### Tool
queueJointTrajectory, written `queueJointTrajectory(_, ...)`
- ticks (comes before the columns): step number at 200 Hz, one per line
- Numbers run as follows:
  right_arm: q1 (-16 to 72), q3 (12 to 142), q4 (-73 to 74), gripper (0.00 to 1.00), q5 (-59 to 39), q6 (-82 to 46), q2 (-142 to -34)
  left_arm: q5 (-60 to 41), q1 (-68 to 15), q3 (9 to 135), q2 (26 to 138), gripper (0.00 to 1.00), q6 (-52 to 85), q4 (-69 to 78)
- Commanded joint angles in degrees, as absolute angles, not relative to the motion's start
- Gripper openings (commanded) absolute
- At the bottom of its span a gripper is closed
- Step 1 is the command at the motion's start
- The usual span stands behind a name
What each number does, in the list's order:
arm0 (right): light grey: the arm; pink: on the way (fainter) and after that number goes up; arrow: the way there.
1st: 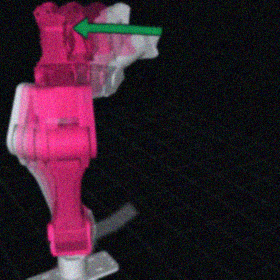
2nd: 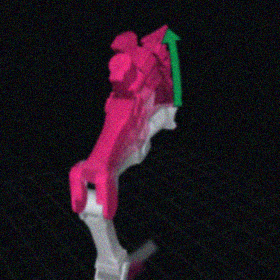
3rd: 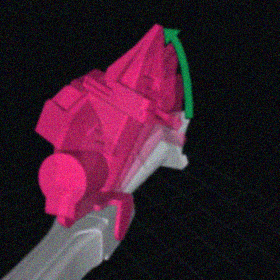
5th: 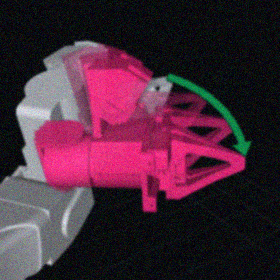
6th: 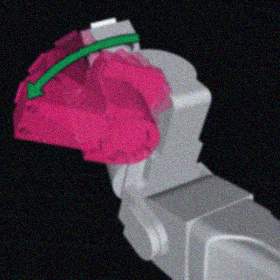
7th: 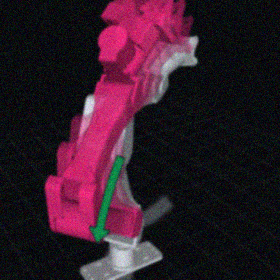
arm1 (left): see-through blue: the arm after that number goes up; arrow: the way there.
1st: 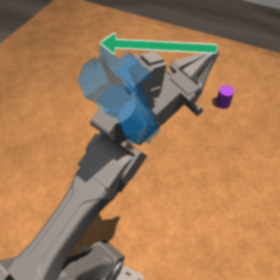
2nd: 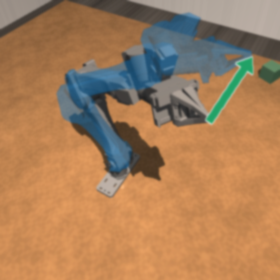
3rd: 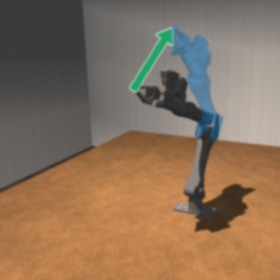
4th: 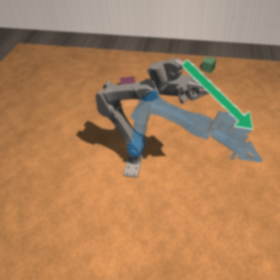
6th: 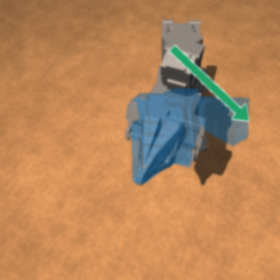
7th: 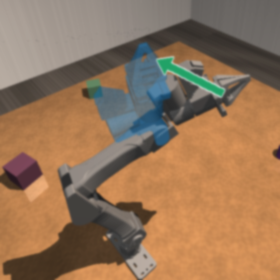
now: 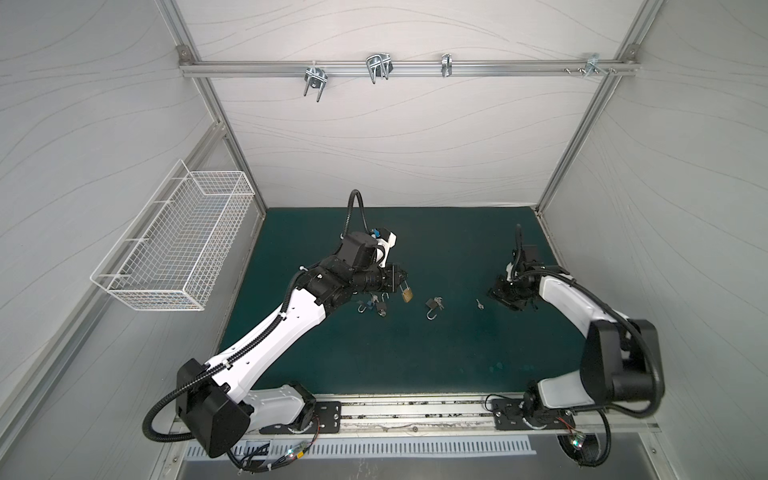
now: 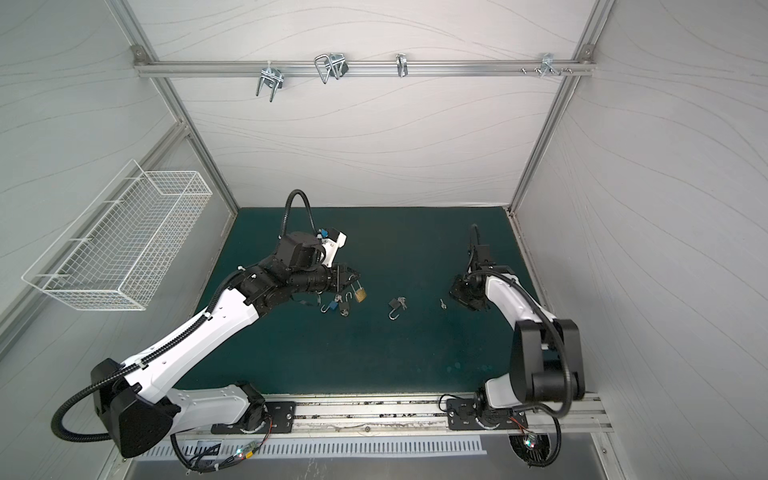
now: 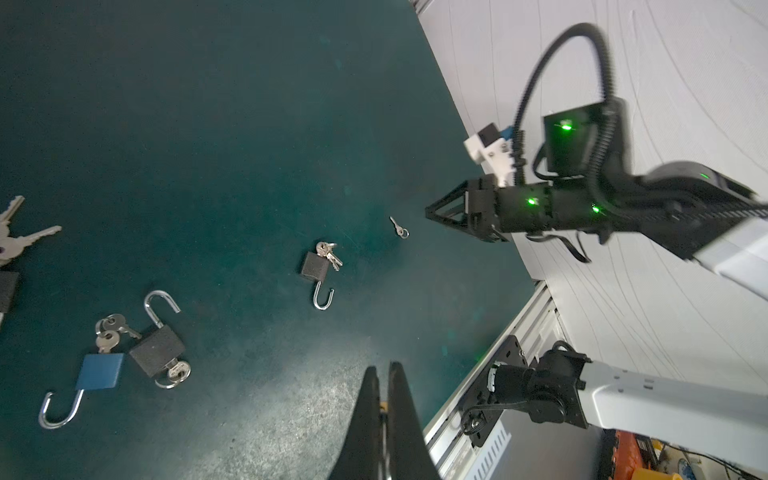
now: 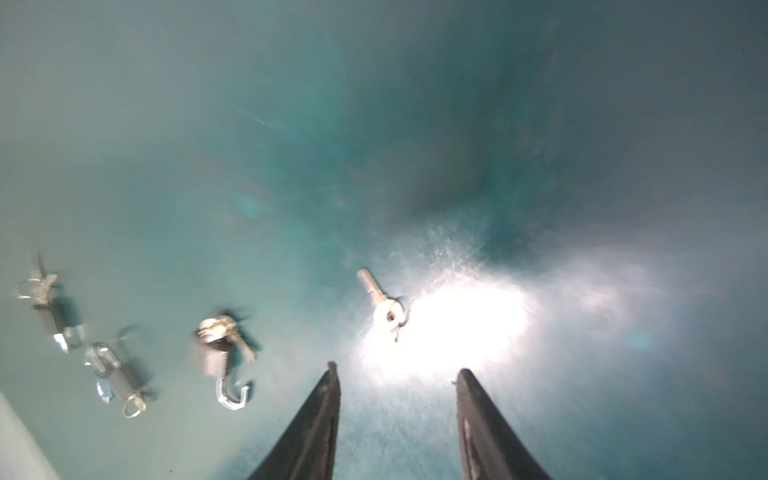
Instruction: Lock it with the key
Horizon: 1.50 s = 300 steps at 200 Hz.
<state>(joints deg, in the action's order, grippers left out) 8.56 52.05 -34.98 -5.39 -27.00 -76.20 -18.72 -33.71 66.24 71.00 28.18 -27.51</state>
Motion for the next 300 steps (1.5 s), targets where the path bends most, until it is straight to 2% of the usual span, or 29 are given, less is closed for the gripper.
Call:
queueJointTrajectory(1,17.0,53.2,-34.6,0.62,4.6,-21.1,-66.9,-22.8,-30.6,68.0,69.6,0.0,31.7,-23.6)
queueJointTrajectory(26,25.8,52.2,-26.2,0.83,2.1,-12.7,-59.5,-30.6,-28.3,65.0,69.5,0.0,37.0,-15.7)
queueJointTrajectory(53,34.5,54.2,-20.5,0.93,-5.7,-7.1,-55.7,-33.4,-28.3,61.5,69.1,0.0,42.1,-6.5)
queueJointTrajectory(69,40.3,56.6,-19.9,0.98,-4.9,-4.4,-55.5,-33.4,-28.4,62.0,70.4,0.0,43.4,-5.6)
queueJointTrajectory(85,44.7,59.6,-21.5,0.98,-4.8,-1.5,-57.3,-34.8,-28.5,61.9,71.6,0.0,45.0,-3.6)
queueJointTrajectory(129,50.1,67.0,-29.0,0.92,-3.8,3.5,-65.0,-36.8,-30.2,62.7,73.4,0.0,46.2,-1.1)
queueJointTrajectory(189,50.4,68.7,-30.3,0.81,-0.8,3.3,-67.8,-37.8,-32.4,62.8,73.5,0.0,46.3,-0.3)
queueJointTrajectory(213,50.4,68.7,-30.7,0.73,-1.0,3.3,-68.0,-38.2,-32.6,62.8,73.5,0.0,46.2,-0.1)
queueJointTrajectory(264,50.4,68.9,-30.8,0.48,-1.8,2.9,-67.8,-38.4,-33.0,63.2,73.7,0.0,46.2,-0.1)
queueJointTrajectory(300,50.4,68.8,-30.8,0.37,-1.5,2.5,-67.6,-38.3,-33.0,63.2,73.7,0.0,46.1,-0.2)
